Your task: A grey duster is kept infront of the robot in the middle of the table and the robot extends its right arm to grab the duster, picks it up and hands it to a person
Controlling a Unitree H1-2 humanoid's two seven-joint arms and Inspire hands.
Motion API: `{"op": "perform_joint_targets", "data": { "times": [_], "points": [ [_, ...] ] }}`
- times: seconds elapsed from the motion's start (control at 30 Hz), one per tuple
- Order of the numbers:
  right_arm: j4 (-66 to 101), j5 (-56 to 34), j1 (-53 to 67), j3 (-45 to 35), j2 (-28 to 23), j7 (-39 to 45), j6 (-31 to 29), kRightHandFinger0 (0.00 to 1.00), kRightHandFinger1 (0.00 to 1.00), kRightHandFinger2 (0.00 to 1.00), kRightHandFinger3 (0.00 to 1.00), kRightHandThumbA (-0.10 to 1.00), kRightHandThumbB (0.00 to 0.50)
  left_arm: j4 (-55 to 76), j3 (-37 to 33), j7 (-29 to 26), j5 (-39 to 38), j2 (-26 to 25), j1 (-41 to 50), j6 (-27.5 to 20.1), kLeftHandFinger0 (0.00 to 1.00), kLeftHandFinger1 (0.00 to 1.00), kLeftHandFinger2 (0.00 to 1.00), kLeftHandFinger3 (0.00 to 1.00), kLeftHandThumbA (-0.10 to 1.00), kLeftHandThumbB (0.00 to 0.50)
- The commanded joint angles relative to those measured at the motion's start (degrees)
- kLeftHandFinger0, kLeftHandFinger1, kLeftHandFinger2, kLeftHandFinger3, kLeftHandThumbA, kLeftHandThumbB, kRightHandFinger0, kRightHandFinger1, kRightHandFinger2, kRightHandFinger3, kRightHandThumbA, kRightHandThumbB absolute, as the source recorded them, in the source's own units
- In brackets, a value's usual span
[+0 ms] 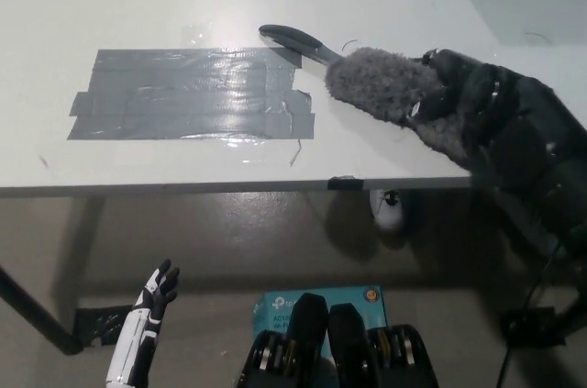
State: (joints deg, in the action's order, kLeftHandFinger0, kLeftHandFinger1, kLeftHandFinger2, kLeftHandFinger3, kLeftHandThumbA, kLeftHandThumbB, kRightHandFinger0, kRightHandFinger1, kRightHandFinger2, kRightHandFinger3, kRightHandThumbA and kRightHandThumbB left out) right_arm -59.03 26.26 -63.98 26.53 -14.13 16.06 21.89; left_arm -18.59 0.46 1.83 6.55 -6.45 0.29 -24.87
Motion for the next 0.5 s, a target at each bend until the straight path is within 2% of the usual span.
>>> {"op": "perform_joint_targets", "data": {
  "times": [0.0,0.07,0.1,0.13,0.17,0.27,0.3,0.37,0.4,0.43,0.47],
  "points": [
    [0.67,-5.69,2.07,-5.01,-0.91,3.17,-4.61,0.06,0.48,0.67,0.27,-0.1,0.234,0.25,0.37,-1.39,0.53,-0.62,-1.26,-1.96,1.0,1.0,1.0,1.0,1.0,0.35],
    [1.32,-7.03,2.36,-7.23,-0.91,2.89,-5.25,0.07,0.53,0.78,0.22,-0.1,0.194,0.27,0.42,-1.45,0.44,-0.48,-1.15,-1.82,1.0,1.0,1.0,1.0,1.0,0.343],
    [1.14,-7.48,2.31,-8.19,-0.86,2.73,-5.7,0.12,0.57,0.82,0.26,-0.1,0.196,0.3,0.44,-1.25,0.06,-0.42,-1.06,-1.8,1.0,1.0,1.0,1.0,1.0,0.341],
    [1.13,-7.74,2.34,-8.77,-0.84,2.75,-6.06,0.16,0.59,0.85,0.24,-0.1,0.205,0.28,0.44,-1.22,0.05,-0.42,-1.02,-1.75,1.0,1.0,1.0,1.0,1.0,0.338],
    [1.27,-8.45,2.54,-9.92,-0.86,2.67,-7.46,0.17,0.59,0.86,0.18,-0.1,0.204,0.14,0.46,-1.24,0.09,-0.46,-1.07,-1.74,1.0,1.0,1.0,1.0,1.0,0.336],
    [1.31,-9.12,2.85,-11.85,-0.69,2.02,-8.83,0.19,0.63,0.92,0.2,-0.1,0.201,-0.09,0.53,-1.42,0.26,-0.5,-1.32,-1.84,1.0,1.0,1.0,1.0,1.0,0.33],
    [1.53,-10.77,3.04,-13.84,-0.56,2.14,-9.26,0.18,0.7,1.0,0.25,-0.1,0.221,-0.14,0.62,-1.44,0.12,-0.5,-1.51,-1.91,1.0,1.0,1.0,1.0,1.0,0.318],
    [2.04,-12.13,3.41,-15.44,-0.45,2.21,-9.5,0.18,0.75,1.0,0.4,-0.1,0.21,-0.07,0.68,-1.33,-0.12,-0.51,-1.51,-1.87,1.0,1.0,1.0,1.0,1.0,0.316],
    [2.84,-12.99,3.85,-16.74,-0.31,2.17,-9.21,0.18,0.76,1.0,0.54,-0.1,0.212,0.02,0.71,-1.16,-0.41,-0.51,-1.43,-1.75,1.0,1.0,1.0,1.0,1.0,0.315],
    [3.55,-13.69,4.1,-17.98,-0.22,2.19,-8.83,0.14,0.73,1.0,0.75,-0.1,0.21,0.12,0.72,-0.99,-0.62,-0.56,-1.52,-1.62,1.0,1.0,1.0,1.0,1.0,0.313],
    [3.95,-14.19,4.29,-18.79,-0.22,2.16,-8.8,0.14,0.72,1.0,0.82,-0.1,0.21,0.09,0.71,-0.86,-0.75,-0.58,-1.56,-1.65,1.0,1.0,1.0,1.0,1.0,0.312]
  ]
}}
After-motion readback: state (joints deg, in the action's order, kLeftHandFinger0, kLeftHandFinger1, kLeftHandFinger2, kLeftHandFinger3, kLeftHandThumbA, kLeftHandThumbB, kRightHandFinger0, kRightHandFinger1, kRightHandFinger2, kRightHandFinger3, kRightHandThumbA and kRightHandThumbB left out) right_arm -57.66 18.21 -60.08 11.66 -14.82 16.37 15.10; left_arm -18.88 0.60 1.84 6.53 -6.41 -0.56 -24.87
